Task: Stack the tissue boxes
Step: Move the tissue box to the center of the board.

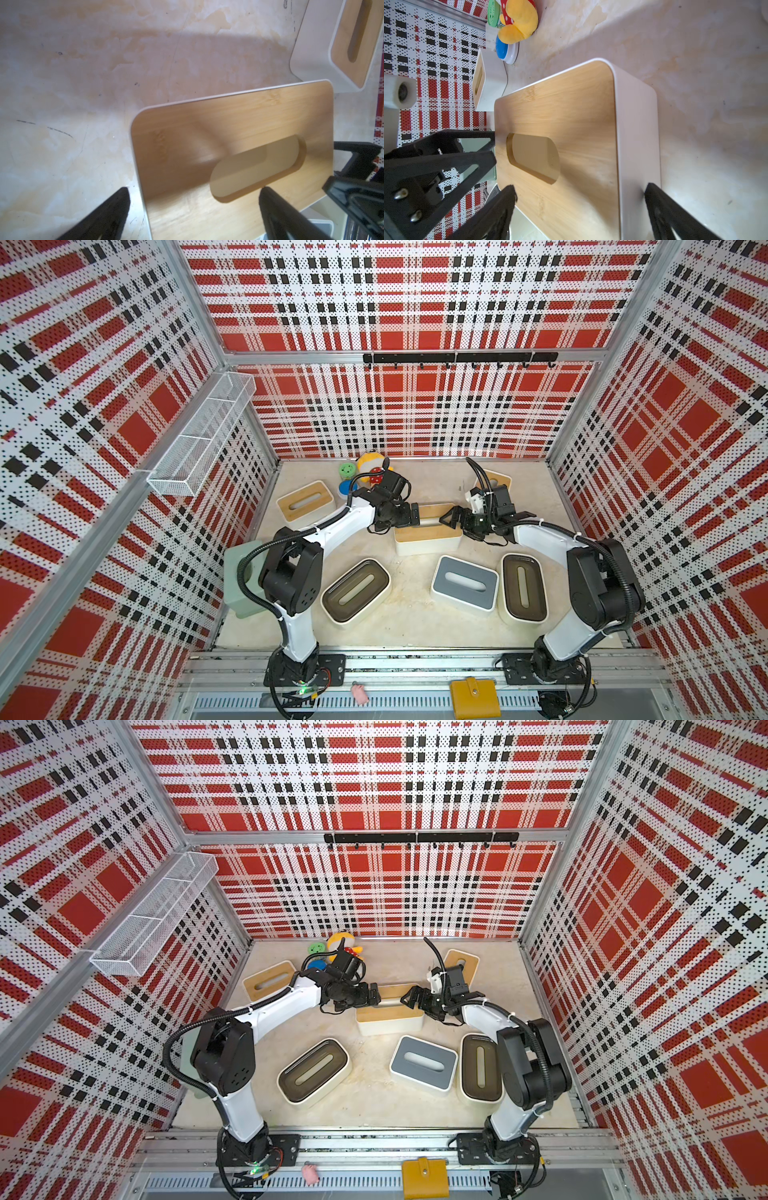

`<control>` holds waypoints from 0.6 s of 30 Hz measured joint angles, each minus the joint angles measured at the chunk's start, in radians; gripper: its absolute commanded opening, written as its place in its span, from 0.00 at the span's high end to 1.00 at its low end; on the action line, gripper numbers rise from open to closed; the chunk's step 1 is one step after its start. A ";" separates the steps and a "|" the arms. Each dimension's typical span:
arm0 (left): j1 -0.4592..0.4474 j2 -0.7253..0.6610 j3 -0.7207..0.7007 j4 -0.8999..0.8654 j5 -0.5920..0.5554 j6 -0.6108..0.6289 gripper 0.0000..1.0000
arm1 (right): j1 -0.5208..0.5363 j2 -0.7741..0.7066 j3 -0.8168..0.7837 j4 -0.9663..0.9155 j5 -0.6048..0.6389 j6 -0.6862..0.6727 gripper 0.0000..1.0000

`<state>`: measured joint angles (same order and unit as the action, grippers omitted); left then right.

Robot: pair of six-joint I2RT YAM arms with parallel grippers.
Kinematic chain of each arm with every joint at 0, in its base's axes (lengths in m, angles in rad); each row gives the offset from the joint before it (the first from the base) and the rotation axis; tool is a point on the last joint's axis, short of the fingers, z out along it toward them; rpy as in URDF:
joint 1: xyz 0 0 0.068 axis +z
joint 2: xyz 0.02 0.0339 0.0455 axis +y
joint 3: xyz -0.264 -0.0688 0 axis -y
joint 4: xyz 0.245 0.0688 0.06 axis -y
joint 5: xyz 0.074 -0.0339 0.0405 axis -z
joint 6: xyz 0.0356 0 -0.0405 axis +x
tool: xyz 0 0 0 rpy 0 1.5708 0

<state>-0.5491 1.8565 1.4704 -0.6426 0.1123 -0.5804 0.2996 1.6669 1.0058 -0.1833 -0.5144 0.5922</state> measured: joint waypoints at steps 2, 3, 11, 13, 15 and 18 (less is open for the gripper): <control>0.000 0.020 0.023 0.002 0.009 0.000 0.01 | 0.000 0.000 0.000 -0.001 -0.001 -0.002 0.00; 0.000 0.029 0.031 0.003 0.012 0.000 0.01 | 0.000 0.000 0.000 -0.002 -0.002 -0.002 0.00; 0.001 0.062 0.042 0.006 0.016 0.002 0.01 | -0.002 0.000 -0.013 0.019 -0.027 0.000 0.00; 0.001 0.065 0.043 0.006 0.016 0.004 0.01 | -0.003 -0.002 -0.031 0.039 -0.037 0.006 0.00; 0.000 0.068 0.044 0.006 0.018 0.006 0.01 | -0.003 -0.008 -0.051 0.051 -0.041 0.013 0.00; 0.000 0.070 0.044 0.006 0.021 0.007 0.01 | -0.002 -0.020 -0.079 0.062 -0.049 0.026 0.00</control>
<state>-0.5495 1.9266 1.5143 -0.6361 0.1329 -0.5735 0.2977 1.6470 0.9264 -0.1215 -0.5632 0.6178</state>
